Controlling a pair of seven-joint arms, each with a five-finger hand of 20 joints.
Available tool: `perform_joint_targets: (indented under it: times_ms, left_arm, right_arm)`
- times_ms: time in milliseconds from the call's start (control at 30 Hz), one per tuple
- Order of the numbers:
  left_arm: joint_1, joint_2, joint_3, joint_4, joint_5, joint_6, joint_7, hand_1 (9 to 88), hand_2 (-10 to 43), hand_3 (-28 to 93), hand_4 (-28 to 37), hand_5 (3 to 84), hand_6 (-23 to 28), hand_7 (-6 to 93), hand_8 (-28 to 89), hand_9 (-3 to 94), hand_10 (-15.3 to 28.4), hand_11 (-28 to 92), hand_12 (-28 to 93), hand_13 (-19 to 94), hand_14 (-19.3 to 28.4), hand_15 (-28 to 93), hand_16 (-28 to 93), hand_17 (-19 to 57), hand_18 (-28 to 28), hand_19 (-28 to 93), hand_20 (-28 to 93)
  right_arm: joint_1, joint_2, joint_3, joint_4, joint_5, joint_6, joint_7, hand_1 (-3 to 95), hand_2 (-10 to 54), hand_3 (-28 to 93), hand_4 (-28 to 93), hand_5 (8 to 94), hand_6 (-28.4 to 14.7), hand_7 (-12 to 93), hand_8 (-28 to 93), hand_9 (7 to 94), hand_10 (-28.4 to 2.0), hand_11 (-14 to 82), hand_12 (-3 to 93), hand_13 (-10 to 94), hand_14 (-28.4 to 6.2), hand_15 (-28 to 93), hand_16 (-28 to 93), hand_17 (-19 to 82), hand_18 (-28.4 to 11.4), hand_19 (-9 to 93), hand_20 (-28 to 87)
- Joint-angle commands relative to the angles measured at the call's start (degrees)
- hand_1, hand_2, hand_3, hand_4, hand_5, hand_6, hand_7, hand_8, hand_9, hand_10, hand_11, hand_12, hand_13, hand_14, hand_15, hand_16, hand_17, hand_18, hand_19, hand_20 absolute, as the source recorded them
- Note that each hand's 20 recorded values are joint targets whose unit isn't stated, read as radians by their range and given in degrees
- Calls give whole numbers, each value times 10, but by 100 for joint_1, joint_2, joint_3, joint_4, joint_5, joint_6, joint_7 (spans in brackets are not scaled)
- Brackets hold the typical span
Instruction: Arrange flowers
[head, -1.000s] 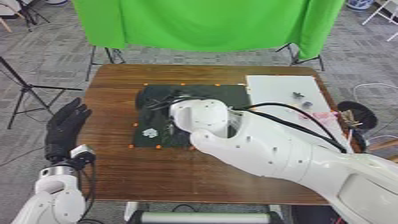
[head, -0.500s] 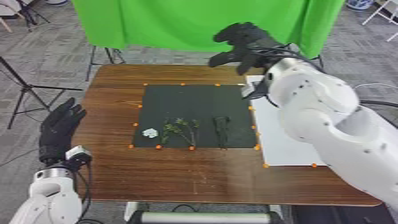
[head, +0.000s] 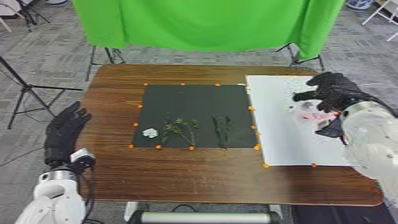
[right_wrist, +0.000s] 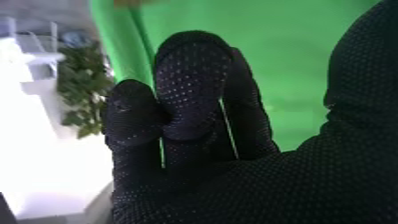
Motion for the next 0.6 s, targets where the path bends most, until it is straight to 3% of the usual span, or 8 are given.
perform_joint_targets:
  times_ms: [33, 600]
  left_arm:
    - [86, 50, 329, -198, 38, 215, 92, 438, -95, 599, -259, 433, -17, 213, -116, 422, 101, 202, 94, 376, 131, 215, -23, 116, 85, 29, 200]
    - [131, 13, 306, -218, 69, 180, 72, 435, -95, 601, -257, 434, -21, 212, -116, 423, 100, 201, 94, 377, 132, 219, -23, 116, 85, 29, 200]
  right_arm:
    - [-49, 5, -472, 347, -109, 51, 95, 257, -95, 648, -142, 504, -1, 112, -76, 562, -157, 75, 157, 858, -55, 587, 256, 579, -161, 932, 471]
    - [252, 46, -653, 560, -212, 56, 113, 259, -95, 663, -145, 507, 1, 119, -80, 567, -157, 76, 160, 858, -53, 594, 255, 579, -161, 932, 476]
